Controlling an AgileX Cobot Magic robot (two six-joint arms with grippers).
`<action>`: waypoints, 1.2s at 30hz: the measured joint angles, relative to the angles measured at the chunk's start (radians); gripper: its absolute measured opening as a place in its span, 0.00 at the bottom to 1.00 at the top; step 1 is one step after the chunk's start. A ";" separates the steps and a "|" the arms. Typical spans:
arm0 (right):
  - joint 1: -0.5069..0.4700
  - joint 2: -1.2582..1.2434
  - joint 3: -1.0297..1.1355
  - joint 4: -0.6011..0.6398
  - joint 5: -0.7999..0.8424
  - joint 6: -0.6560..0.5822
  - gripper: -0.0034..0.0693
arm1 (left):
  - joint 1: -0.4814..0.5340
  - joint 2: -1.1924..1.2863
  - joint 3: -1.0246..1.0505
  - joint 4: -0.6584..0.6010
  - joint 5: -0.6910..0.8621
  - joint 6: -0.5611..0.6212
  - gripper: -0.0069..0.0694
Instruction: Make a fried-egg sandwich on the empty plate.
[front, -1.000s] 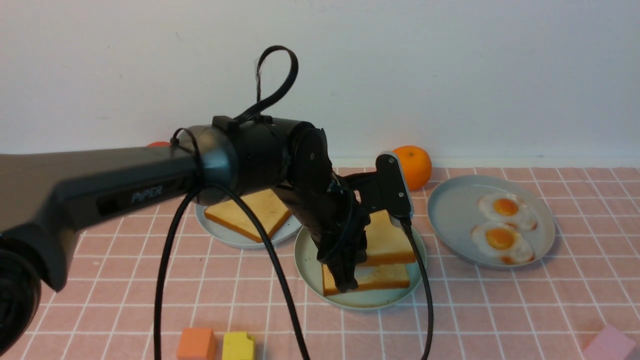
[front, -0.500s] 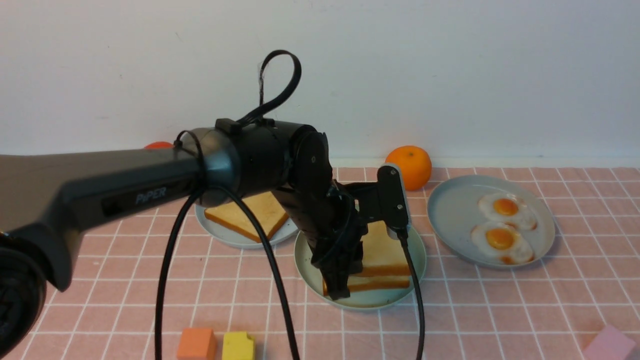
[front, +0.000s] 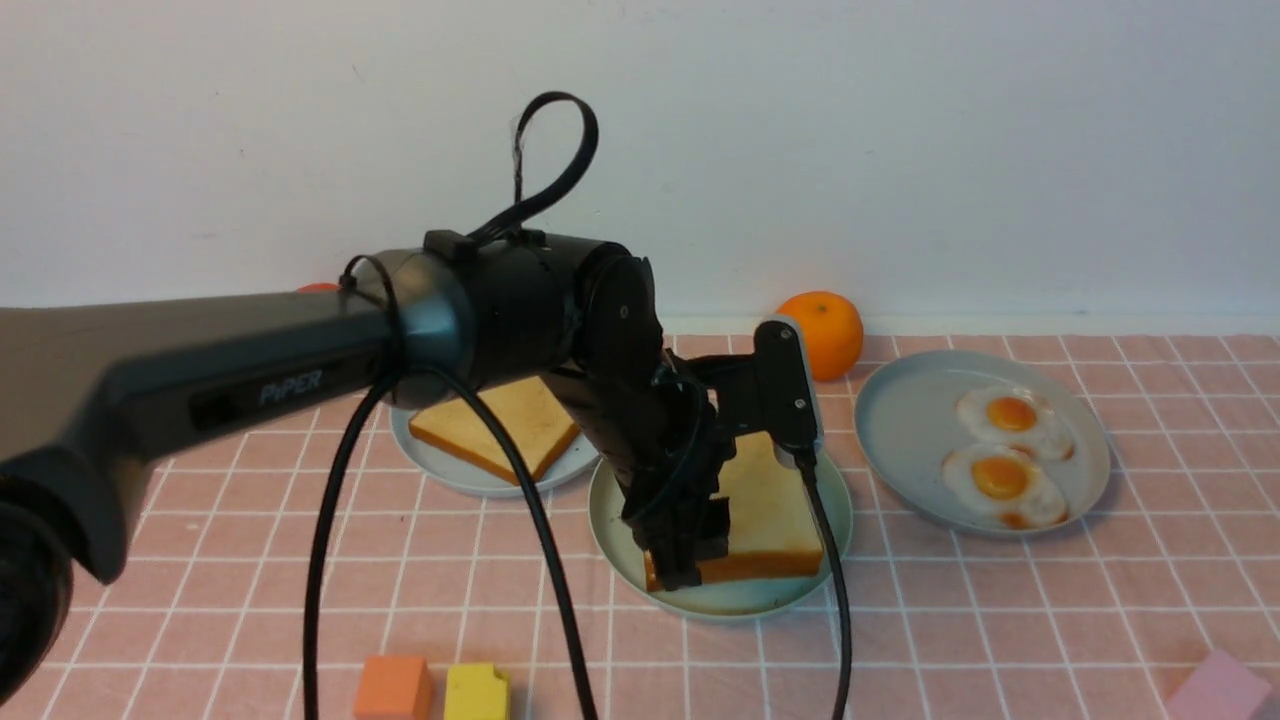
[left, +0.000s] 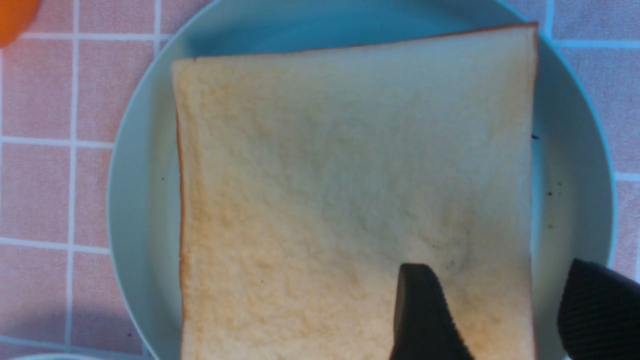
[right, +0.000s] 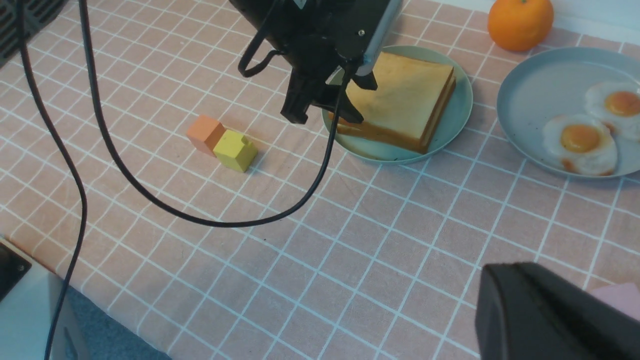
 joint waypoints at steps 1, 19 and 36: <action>0.000 0.000 0.000 0.000 0.000 0.000 0.11 | 0.000 -0.022 0.000 -0.003 0.013 -0.025 0.64; 0.000 -0.034 0.000 0.025 0.000 -0.064 0.12 | -0.041 -1.022 0.436 -0.074 0.177 -0.753 0.11; 0.000 -0.058 0.000 0.055 0.000 -0.070 0.04 | -0.041 -1.765 1.185 -0.253 -0.455 -0.740 0.11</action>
